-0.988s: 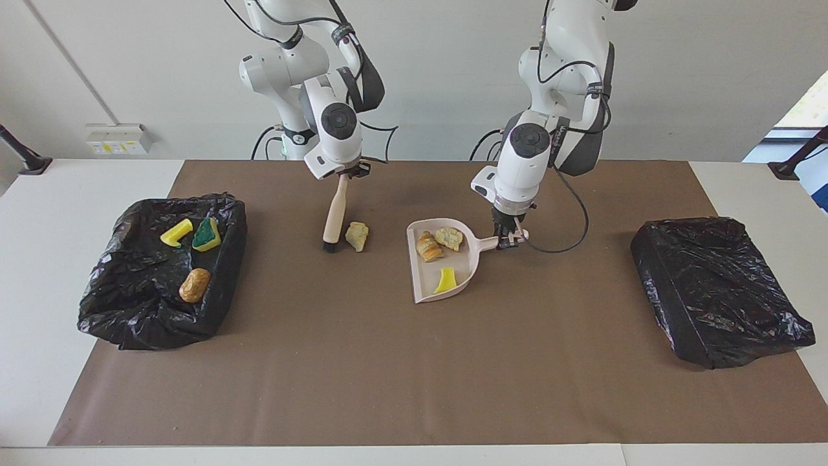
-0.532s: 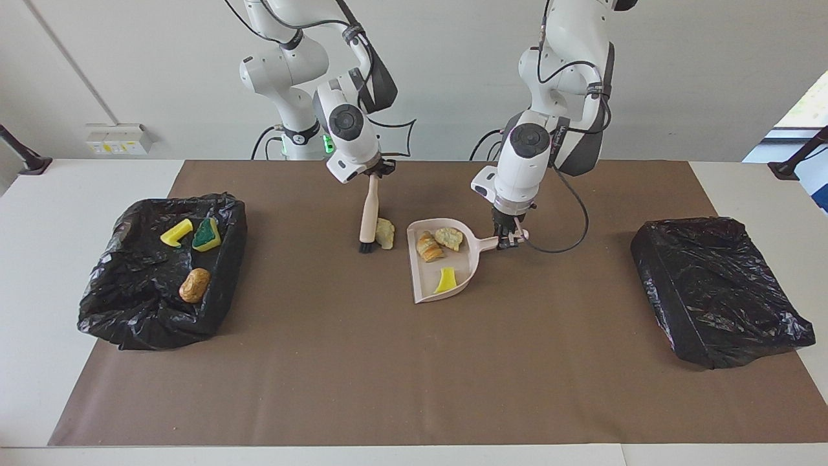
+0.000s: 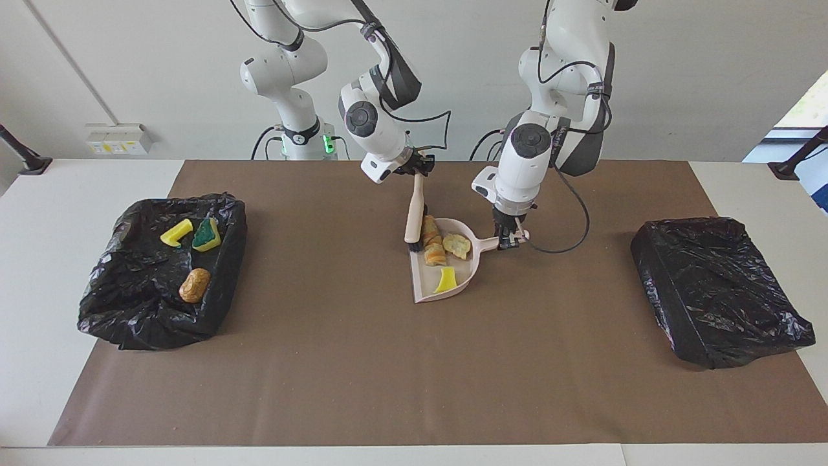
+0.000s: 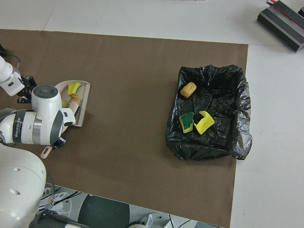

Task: Sweep and dump trash in bin
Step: 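Sweep the remaining sponge and tan pieces into the dustpan with the right gripper's brush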

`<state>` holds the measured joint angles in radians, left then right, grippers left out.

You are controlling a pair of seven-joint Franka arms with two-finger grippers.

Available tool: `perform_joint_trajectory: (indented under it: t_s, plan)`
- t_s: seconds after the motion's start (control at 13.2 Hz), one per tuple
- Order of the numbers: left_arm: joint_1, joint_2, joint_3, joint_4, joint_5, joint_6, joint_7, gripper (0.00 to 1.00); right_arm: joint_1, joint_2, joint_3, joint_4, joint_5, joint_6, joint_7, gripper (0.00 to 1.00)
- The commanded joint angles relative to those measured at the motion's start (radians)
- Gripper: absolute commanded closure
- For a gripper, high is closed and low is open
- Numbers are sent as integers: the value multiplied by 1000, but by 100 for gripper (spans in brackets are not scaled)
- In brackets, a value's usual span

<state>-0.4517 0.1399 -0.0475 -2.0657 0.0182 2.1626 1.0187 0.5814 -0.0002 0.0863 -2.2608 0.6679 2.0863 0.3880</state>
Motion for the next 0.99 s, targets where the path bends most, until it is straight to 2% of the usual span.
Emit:
perform_joint_trajectory:
  t_s: [0.0, 0.23, 0.38, 0.53, 0.76, 0.91]
  plan:
    - [-4, -28, 6, -45, 17, 34, -23, 100, -6, 28, 0, 85, -20, -92, -3, 100]
    - [-2, -26, 8, -45, 17, 36, -23, 100, -2, 19, 3, 87, -152, -133, 3, 100]
    - [-1, -26, 8, -43, 17, 36, -22, 100, 1, 13, 4, 115, -226, -199, 60, 100]
    - [1, -23, 8, -39, 17, 36, -22, 100, -2, -35, 4, 154, -325, -296, 152, 100]
    - [19, -19, 8, -28, 17, 34, -20, 100, -14, -104, -2, 141, -385, -367, 222, 100]
    - [37, -16, 8, -19, 58, 33, -16, 100, -6, -147, 4, 87, -387, -348, 279, 100]
